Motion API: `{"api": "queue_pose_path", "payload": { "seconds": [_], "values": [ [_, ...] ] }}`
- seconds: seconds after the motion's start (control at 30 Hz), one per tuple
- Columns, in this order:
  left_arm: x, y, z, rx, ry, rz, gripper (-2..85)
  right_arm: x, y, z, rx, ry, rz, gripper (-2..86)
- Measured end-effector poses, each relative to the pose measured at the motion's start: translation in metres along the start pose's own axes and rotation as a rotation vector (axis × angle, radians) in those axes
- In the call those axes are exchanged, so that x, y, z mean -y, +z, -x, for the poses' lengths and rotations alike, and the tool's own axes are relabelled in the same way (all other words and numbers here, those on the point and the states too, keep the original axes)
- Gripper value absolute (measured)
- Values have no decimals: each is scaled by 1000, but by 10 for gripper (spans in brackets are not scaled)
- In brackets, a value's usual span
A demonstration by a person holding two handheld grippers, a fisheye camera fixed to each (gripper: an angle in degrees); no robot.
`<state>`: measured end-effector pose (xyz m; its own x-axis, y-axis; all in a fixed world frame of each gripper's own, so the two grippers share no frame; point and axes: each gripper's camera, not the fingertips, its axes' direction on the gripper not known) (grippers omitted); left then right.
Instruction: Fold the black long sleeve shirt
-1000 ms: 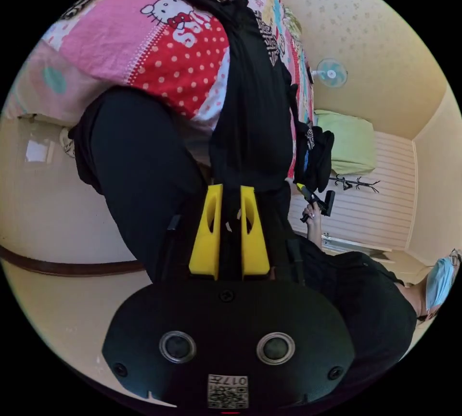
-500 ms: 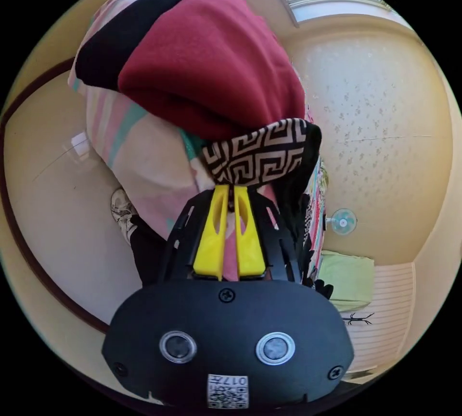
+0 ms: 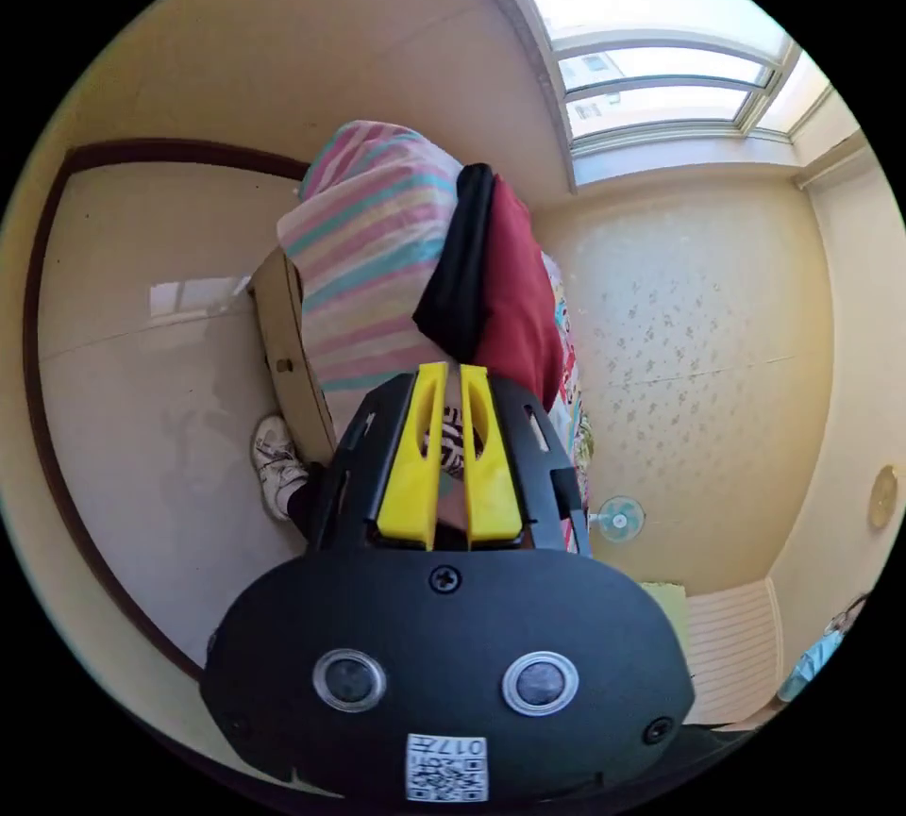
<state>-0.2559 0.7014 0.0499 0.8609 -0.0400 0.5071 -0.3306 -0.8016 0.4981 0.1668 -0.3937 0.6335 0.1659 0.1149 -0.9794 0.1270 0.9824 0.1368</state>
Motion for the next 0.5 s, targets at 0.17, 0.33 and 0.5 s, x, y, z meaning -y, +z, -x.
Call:
{"api": "queue_pose_path", "payload": {
  "seconds": [0.17,0.33,0.5],
  "values": [
    [-20,20,64,-94,-168,113,137,13,46,25,-18,-87,81,25],
    [-48,84,102,-249,-349,284,159,24,85,51,-40,-190,146,28],
    [-66,141,129,-526,-605,263,142,36,113,58,-38,-231,97,40]
  ]
}}
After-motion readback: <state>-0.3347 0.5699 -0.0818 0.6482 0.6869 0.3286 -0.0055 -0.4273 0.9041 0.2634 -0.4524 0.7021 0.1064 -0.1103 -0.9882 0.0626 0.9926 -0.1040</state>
